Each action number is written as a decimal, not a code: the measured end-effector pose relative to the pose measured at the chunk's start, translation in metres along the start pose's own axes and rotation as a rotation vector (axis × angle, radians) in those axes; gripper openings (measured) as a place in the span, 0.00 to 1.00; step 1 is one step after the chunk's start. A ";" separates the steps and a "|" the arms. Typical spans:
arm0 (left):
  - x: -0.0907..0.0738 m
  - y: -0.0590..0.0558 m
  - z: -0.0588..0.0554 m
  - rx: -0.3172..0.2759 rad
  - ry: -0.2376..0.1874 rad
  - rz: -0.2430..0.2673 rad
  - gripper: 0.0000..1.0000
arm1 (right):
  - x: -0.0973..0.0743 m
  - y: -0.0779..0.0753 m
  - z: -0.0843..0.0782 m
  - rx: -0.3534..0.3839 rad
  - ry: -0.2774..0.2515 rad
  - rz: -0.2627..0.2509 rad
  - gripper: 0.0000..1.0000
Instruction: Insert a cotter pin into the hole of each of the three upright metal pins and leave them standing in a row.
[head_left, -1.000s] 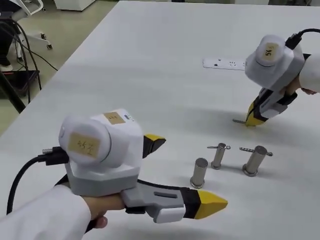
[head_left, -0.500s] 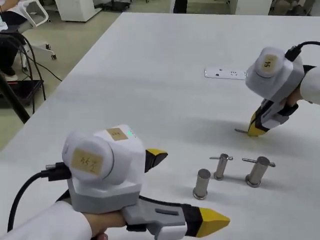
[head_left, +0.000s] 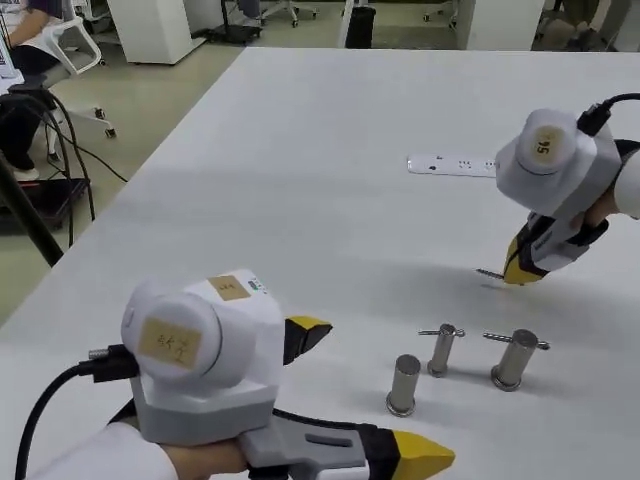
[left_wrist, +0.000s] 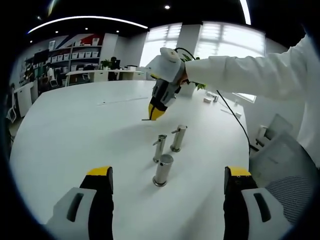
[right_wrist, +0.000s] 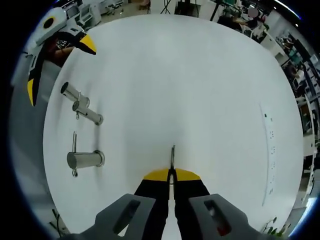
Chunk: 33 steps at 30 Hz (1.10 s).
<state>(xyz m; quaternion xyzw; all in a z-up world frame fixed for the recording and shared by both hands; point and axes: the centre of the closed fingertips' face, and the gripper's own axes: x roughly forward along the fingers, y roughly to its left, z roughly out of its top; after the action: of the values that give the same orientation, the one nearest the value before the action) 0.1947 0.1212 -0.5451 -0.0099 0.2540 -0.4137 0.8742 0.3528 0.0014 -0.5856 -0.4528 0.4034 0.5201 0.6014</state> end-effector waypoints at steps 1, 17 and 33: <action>0.000 0.000 0.000 0.001 0.000 0.000 0.91 | -0.002 0.000 0.000 -0.002 -0.003 -0.003 0.00; 0.001 0.000 0.002 0.000 -0.003 -0.005 0.90 | -0.064 0.031 0.026 -0.132 -0.096 -0.125 0.00; 0.000 0.000 0.007 -0.001 -0.009 -0.006 0.87 | -0.086 0.073 0.052 -0.262 -0.190 -0.276 0.00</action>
<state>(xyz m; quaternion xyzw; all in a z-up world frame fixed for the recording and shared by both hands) 0.1980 0.1200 -0.5386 -0.0128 0.2504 -0.4160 0.8741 0.2700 0.0324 -0.4988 -0.5271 0.2077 0.5212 0.6383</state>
